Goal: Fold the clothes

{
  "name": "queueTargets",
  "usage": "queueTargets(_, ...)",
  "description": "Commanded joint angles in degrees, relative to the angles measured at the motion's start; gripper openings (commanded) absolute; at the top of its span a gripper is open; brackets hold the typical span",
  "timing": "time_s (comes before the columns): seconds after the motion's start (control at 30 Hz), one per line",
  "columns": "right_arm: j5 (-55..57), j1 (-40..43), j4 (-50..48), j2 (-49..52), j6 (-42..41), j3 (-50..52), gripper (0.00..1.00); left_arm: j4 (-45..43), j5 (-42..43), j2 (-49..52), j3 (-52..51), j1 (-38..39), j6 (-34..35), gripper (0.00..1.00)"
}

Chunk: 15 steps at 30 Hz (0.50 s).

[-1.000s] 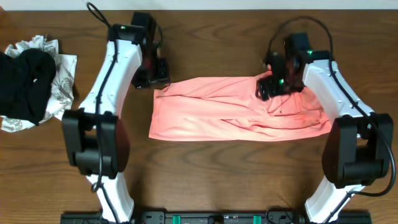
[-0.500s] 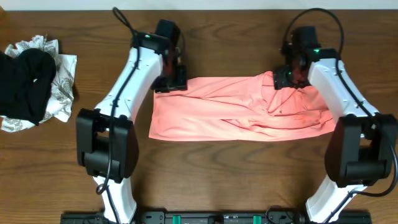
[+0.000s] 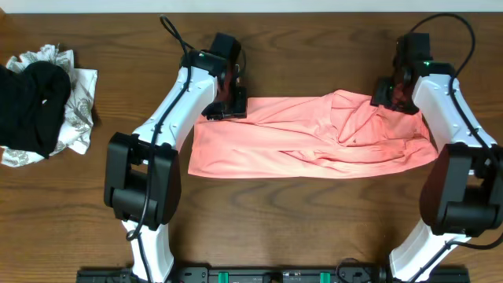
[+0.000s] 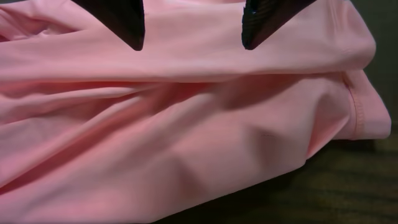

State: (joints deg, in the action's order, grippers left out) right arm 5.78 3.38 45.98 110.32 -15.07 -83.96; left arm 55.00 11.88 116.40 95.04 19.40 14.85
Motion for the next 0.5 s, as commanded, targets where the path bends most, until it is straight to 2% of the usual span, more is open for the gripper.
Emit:
queueTargets(0.0,1.29,0.96,-0.37,2.62,-2.99,-0.57,0.58,-0.11,0.26,0.61,-0.35,0.09,0.26,0.51)
queueTargets(0.27,1.31,1.18,-4.61,8.74,-6.45,-0.57,0.54,-1.05,0.28,0.61,-0.35,0.09,0.04,0.51)
queueTargets(0.33,1.31,1.33,-5.29,9.42,-7.69,-0.57,0.50,-1.11,0.28,0.61,-0.35,0.09,0.04,0.51)
queueTargets(0.4,1.29,1.46,-5.97,9.60,-8.11,-0.57,0.40,-1.11,0.28,0.61,-0.35,0.09,0.04,0.51)
queueTargets(0.47,1.29,1.64,-6.19,9.51,-8.09,-0.59,0.21,-1.11,0.28,0.61,-0.35,0.09,0.00,0.51)
